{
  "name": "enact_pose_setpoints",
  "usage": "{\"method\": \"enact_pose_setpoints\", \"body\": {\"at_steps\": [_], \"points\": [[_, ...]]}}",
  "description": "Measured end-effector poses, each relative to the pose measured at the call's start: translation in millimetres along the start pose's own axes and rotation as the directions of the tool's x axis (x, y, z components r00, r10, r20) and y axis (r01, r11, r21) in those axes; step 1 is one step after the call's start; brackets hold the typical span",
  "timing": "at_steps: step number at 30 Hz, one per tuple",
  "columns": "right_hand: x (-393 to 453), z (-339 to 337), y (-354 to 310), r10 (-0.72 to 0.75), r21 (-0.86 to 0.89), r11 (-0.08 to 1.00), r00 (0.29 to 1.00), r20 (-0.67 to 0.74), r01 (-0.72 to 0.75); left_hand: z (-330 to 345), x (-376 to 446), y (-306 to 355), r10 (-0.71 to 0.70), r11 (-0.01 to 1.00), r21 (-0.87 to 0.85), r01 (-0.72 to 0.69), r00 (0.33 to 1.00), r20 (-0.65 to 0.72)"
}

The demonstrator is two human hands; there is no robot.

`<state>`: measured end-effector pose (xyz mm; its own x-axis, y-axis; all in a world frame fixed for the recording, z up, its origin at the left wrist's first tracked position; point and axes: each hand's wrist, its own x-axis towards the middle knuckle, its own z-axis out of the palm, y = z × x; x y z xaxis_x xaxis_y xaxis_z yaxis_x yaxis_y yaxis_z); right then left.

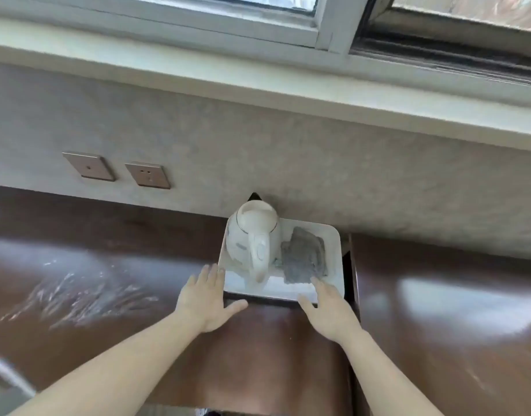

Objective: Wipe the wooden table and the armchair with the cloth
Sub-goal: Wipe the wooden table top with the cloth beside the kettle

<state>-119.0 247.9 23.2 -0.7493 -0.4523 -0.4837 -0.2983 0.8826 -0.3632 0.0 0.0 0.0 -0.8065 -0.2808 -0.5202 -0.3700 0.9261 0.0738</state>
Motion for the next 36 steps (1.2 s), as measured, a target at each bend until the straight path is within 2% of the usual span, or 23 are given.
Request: {"method": "enact_pose_setpoints", "body": {"at_steps": [3,6,10,14,16,19,24,31,32,33,34,35,36], "points": [[28,17,-2,0.046,0.056,0.997,0.999,0.002,-0.046,13,25,-10,-0.026,0.999,0.023,0.026,1.000,0.013],[58,30,-6,0.075,0.064,0.995,0.997,0.006,-0.075,23,48,-13,-0.028,0.999,-0.035,0.027,0.999,-0.023],[102,35,-2,0.108,0.080,0.992,0.991,-0.076,-0.102,38,75,-15,-0.018,0.993,-0.120,0.011,0.998,-0.058],[137,38,6,0.206,0.085,0.976,0.978,-0.031,-0.203,53,86,-10,-0.039,0.971,-0.238,0.009,0.992,-0.121],[147,41,11,0.245,0.027,0.970,0.968,-0.059,-0.243,58,88,-8,-0.057,0.967,-0.253,0.016,0.986,-0.154],[161,44,13,0.230,0.023,0.973,0.964,-0.137,-0.229,63,89,-7,-0.065,0.969,-0.248,0.020,0.982,-0.177],[169,65,1,0.262,0.062,0.965,0.957,-0.122,-0.256,65,91,-6,-0.052,0.970,-0.244,-0.001,0.977,-0.208],[162,90,-3,0.136,-0.046,0.986,0.930,-0.341,-0.161,67,92,-4,-0.062,0.966,-0.257,0.004,0.974,-0.217],[162,87,-3,0.136,0.004,0.990,0.927,-0.349,-0.144,67,92,-4,-0.063,0.963,-0.269,0.003,0.975,-0.215],[161,82,-5,0.171,0.124,0.983,0.926,-0.337,-0.137,67,92,-5,-0.065,0.958,-0.287,0.002,0.976,-0.210],[159,76,-7,0.244,0.324,0.935,0.925,-0.291,-0.144,67,91,-7,-0.070,0.950,-0.312,0.003,0.977,-0.203],[153,68,-9,0.317,0.556,0.819,0.921,-0.228,-0.144,66,90,-8,-0.075,0.943,-0.333,0.005,0.978,-0.196],[146,62,-13,0.365,0.751,0.648,0.917,-0.161,-0.126,66,90,-8,-0.082,0.939,-0.345,0.012,0.979,-0.188]]}}
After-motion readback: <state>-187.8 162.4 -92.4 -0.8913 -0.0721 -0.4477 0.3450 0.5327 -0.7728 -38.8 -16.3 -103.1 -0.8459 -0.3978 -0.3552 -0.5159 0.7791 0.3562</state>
